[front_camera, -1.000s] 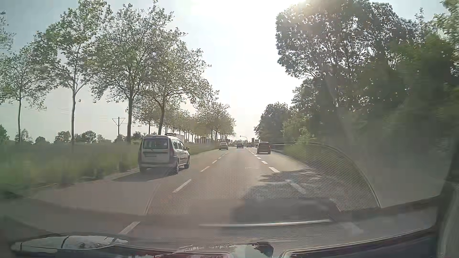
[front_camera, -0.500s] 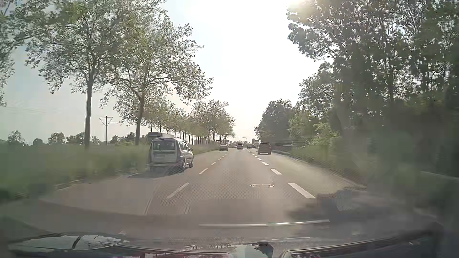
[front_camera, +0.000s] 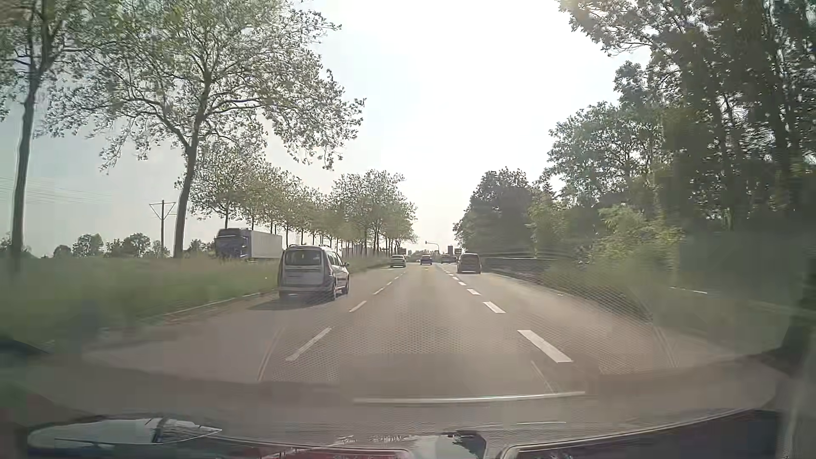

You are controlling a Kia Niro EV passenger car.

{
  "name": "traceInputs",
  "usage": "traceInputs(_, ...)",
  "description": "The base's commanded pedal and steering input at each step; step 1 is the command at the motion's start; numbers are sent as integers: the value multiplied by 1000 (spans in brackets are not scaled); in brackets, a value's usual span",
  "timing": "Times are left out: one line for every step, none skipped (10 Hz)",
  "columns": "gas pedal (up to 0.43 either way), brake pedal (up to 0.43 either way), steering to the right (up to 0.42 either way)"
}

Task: Follow the waypoints while adhering to traffic rules and regulations

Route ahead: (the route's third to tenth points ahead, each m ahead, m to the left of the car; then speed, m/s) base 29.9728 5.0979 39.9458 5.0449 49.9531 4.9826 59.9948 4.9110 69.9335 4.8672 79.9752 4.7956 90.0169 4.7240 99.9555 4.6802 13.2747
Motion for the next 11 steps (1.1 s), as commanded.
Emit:
traceInputs(110,0,1)
traceInputs(110,0,1)
traceInputs(118,0,1)
traceInputs(118,0,0)
traceInputs(118,0,0)
traceInputs(118,0,0)
traceInputs(118,0,0)
traceInputs(118,0,0)
traceInputs(110,0,0)
traceInputs(110,0,0)
traceInputs(110,0,0)
